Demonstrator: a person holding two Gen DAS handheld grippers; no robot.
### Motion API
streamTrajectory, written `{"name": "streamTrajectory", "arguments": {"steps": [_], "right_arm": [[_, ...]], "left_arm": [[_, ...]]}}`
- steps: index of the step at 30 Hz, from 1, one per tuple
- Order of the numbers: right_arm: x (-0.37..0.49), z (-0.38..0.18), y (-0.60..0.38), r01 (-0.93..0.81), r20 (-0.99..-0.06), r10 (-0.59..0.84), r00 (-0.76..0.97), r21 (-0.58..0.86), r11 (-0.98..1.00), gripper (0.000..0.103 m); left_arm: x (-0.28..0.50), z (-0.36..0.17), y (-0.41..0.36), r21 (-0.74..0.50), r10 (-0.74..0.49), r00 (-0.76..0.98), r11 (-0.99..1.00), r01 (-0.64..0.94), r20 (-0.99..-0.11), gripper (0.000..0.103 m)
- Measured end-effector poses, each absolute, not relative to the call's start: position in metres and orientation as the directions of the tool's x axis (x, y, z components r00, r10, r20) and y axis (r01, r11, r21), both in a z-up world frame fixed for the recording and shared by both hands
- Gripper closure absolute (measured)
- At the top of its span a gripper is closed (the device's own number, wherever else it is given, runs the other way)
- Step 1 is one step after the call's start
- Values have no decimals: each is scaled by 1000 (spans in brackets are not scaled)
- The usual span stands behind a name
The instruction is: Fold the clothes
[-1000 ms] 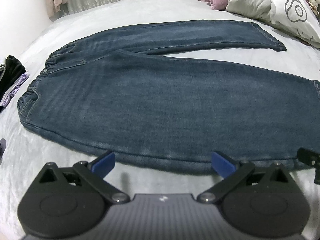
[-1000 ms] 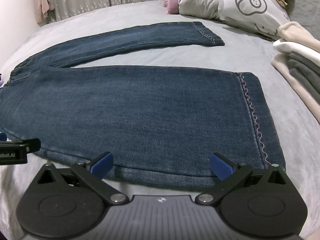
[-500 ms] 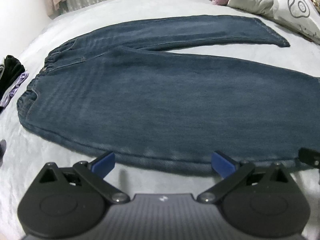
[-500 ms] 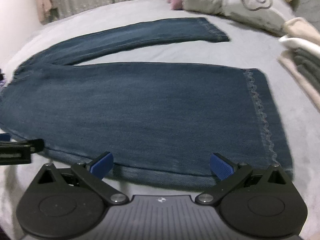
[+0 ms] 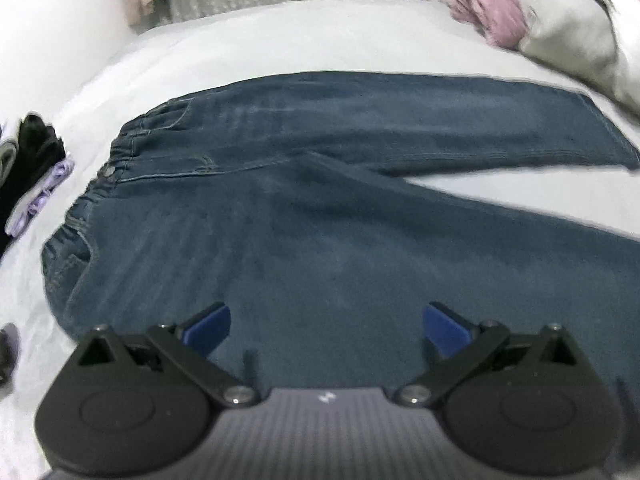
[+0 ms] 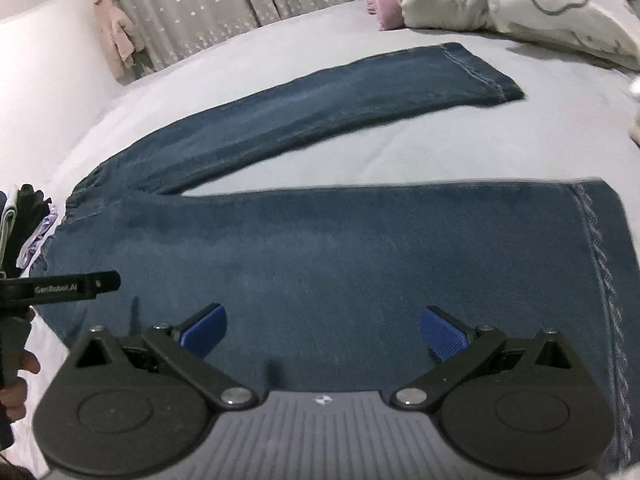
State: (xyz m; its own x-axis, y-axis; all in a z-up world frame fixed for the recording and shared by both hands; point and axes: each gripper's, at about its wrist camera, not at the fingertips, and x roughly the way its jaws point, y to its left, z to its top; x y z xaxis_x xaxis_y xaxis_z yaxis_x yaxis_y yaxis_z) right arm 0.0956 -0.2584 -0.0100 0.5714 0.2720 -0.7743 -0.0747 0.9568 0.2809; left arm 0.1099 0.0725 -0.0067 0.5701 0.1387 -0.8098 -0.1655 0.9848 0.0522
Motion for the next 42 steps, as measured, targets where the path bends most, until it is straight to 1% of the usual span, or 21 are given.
{"name": "streamTrajectory", "arguments": {"steps": [3,8,12,21,23,27,31,35,36,38,40,41,42], "right_arm": [[127,-8,-242,-117,-764,266,588,245,962,0],[191,-5,-211,-271,-700,361,616,242,932,0],[254,-7,-179,-366,-707,367,604,163,916,0],[373,-24,-112,-542,-672,397,626,-8,841,0],[394,-30,-95,-585,-671,400,624,-62,809,1],[430,-46,-73,-640,-672,426,606,-94,763,1],[455,-57,-58,-679,-674,466,573,-72,731,2],[476,-79,-45,-700,-732,450,511,-50,713,2],[481,-85,-45,-694,-749,447,490,-24,720,0],[490,-91,-55,-648,-758,469,453,82,758,0],[491,-91,-58,-642,-755,479,448,101,760,0],[489,-90,-59,-645,-757,481,443,104,757,1],[488,-89,-59,-647,-759,482,438,106,755,7]], "left_arm": [[123,-16,86,48,141,559,983,-177,-817,0],[131,-17,113,62,173,583,977,-205,-794,0],[140,-16,138,43,177,595,972,-232,-784,0],[149,-16,193,58,257,619,945,-323,-742,0],[152,-16,209,36,270,616,931,-364,-740,0],[150,-14,229,-10,268,614,912,-411,-743,0],[146,-10,239,-40,271,625,899,-436,-732,0],[149,-14,240,-13,284,614,901,-433,-737,0],[150,-15,240,-5,288,610,902,-432,-738,0],[151,-17,239,6,292,605,903,-430,-741,0],[151,-17,238,10,293,602,904,-427,-743,0],[151,-17,238,9,292,602,904,-427,-743,0],[150,-17,238,7,291,603,904,-427,-743,0]]}}
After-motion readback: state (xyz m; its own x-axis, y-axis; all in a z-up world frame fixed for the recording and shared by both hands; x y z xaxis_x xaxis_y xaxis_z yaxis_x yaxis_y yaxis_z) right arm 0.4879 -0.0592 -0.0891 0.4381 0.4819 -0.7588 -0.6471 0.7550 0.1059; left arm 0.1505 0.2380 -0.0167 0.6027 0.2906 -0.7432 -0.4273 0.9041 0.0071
